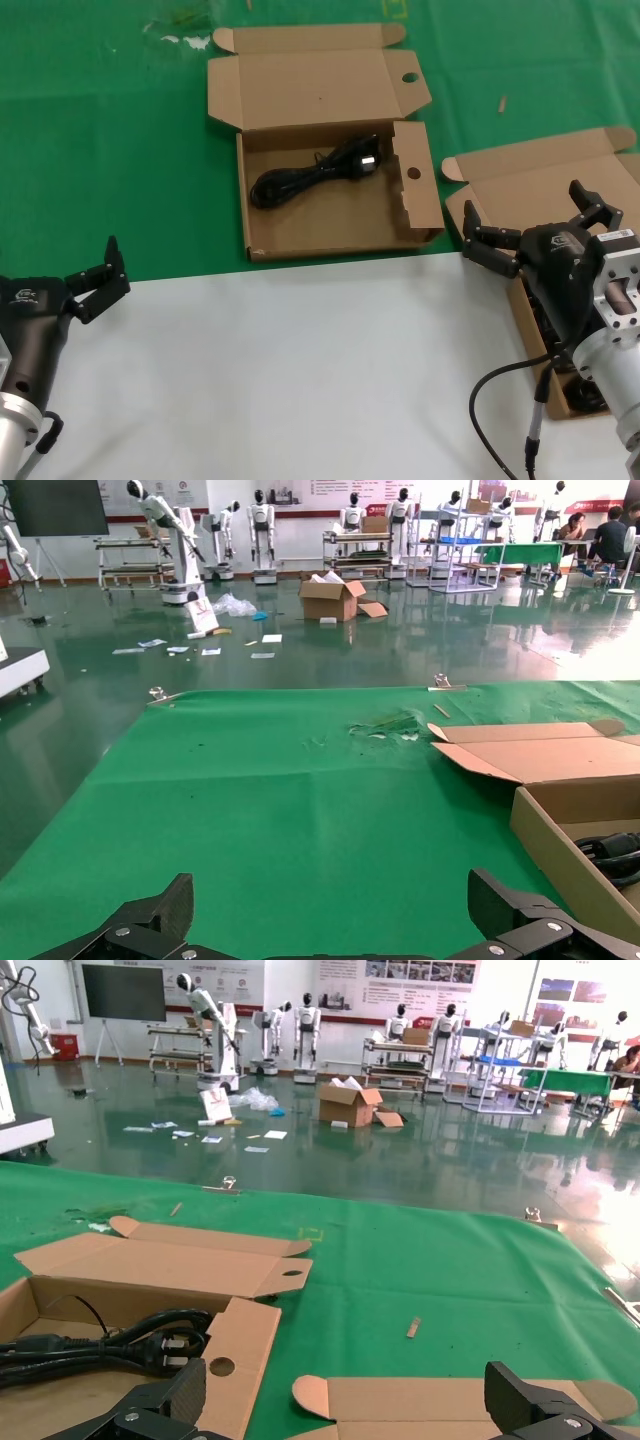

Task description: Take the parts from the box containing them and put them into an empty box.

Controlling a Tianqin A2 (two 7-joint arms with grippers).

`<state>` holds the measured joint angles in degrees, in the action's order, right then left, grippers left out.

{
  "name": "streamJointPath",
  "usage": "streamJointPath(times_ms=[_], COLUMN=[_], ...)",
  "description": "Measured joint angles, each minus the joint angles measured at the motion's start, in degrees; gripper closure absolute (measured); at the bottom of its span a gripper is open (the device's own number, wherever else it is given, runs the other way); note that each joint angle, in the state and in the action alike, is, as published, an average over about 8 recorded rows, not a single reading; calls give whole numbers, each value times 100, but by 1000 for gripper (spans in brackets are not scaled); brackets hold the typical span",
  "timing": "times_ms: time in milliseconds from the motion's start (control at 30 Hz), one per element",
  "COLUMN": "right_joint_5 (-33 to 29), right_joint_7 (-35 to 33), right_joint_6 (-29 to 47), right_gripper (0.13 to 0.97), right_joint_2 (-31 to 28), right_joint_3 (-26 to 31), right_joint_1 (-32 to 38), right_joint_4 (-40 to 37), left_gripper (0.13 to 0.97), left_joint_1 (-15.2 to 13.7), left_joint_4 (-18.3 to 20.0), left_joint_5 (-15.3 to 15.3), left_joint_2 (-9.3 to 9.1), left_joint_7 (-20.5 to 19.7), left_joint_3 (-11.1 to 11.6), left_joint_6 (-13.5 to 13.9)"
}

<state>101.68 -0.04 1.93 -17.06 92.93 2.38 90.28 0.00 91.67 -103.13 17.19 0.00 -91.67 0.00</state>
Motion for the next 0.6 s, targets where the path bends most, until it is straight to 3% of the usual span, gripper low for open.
streamJointPath(times_ms=[600], right_joint_5=[0], right_joint_7=[0], right_joint_6=[0], right_gripper=[129], right_joint_2=[0], right_joint_3=[0], right_joint_1=[0], right_joint_4=[0], left_gripper=[132], left_joint_1=[0], left_joint_4=[0], left_joint_5=[0], left_joint_2=[0], left_joint_7=[0], left_joint_3=[0], left_joint_6=[0])
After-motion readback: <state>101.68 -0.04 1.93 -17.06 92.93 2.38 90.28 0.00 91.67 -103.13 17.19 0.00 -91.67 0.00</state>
